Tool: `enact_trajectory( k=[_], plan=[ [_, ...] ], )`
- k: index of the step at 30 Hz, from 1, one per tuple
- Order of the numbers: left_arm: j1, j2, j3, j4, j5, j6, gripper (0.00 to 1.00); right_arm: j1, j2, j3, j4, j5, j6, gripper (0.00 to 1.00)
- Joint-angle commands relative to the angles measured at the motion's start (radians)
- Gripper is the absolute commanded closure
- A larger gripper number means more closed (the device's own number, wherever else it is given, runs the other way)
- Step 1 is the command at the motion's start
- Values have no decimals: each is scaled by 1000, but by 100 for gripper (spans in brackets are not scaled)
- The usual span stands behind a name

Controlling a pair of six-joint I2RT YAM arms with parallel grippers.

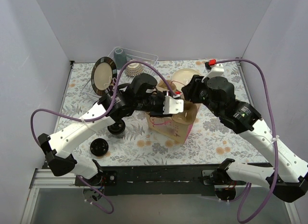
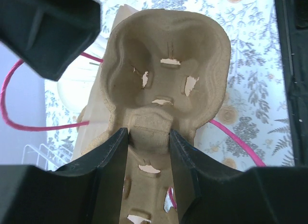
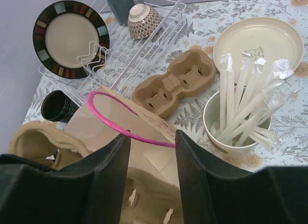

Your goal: Pack the takeout coffee

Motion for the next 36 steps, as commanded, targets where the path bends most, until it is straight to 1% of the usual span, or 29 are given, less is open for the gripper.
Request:
enact_trajectory(
  k=[1,3,6,11,14,18,22,28,31,33,36],
  plan=[
    [-2,12,53,13,-77,45,100,-3,-58,30,-44,7,43,50],
    [0,13,61,18,-106,57,100,-3,-76,32,-71,13,70,50],
    [3,26,74,15,-108,63,100,-3,-104,27,-94,20,89,50],
    [3,43,97,13,-150,85,100,-3,-138,16,-139,36,86,51],
    [8,61,129,7,-149,86,100,-3,-154,15,-178,40,102,50],
    [15,75,131,-4,-140,97,100,-3,-176,10,-220,66,159,52],
    [23,85,130,-24,-141,114,100,-3,-190,4,-238,72,164,52],
    [28,85,120,-44,-121,108,100,-3,-193,6,-261,69,167,52],
    [28,79,105,-56,-144,112,100,-3,-191,6,-284,61,205,52],
    [40,63,91,-42,-149,112,100,-3,-190,3,-297,56,225,52],
    [60,56,110,-41,-138,111,100,-3,-194,-10,-291,56,228,53]
  ],
)
